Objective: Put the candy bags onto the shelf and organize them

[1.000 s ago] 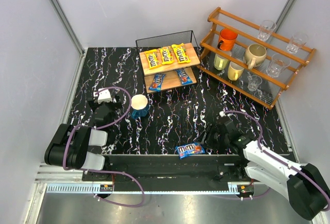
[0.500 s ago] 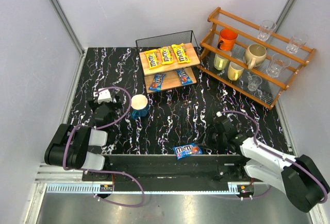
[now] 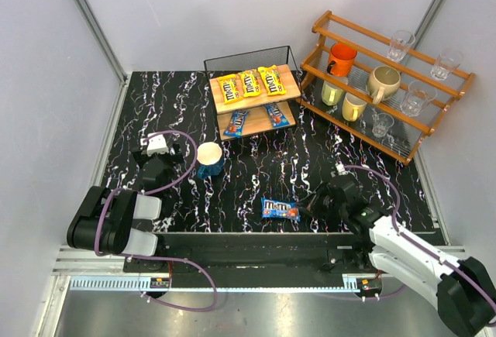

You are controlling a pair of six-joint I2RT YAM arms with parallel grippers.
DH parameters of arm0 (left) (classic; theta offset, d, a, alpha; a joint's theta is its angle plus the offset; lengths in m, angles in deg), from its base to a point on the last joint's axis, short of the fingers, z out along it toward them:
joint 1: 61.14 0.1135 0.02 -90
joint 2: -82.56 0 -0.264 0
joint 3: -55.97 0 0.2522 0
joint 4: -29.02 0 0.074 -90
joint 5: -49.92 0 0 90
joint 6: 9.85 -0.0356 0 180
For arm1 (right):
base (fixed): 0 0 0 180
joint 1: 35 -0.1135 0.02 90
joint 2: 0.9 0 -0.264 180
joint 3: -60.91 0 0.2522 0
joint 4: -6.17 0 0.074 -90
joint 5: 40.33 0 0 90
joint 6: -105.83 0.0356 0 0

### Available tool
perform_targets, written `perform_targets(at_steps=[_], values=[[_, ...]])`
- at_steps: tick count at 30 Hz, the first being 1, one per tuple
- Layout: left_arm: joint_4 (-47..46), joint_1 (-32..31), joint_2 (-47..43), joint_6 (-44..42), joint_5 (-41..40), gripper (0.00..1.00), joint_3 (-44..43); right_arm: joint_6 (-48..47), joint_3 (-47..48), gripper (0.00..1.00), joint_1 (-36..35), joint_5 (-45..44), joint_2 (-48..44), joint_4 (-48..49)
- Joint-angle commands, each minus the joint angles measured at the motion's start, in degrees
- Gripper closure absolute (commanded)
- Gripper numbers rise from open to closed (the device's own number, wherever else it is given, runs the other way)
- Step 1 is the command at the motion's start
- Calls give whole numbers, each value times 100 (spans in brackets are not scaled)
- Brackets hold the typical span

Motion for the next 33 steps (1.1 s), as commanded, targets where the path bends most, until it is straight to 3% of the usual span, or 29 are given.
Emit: perform_targets(at_steps=[1,7,8,10,13,25,33], values=[[-359,37,-110,75,27,1,-131,902,256,100,-14,-1111,-378,-194],[-359,37,-110,75,27,1,-123,1642,458,97,-14,-1895,33,-362],[-359,37,-110,75,27,1,-123,1633,493,85,-23,-1869,139,-231],[-359,37,-110,75,27,1,-131,1379,598,72,-14,-1659,419,-55],[-359,37,-110,84,27,1,-131,1019,695,60,-23,-1483,579,-90],[-359,37,-110,75,27,1,-123,534,54,57,-23,-1386,-114,-459],[-359,37,-110,75,27,1,-123,271,-288,57,-14,-999,367,638]])
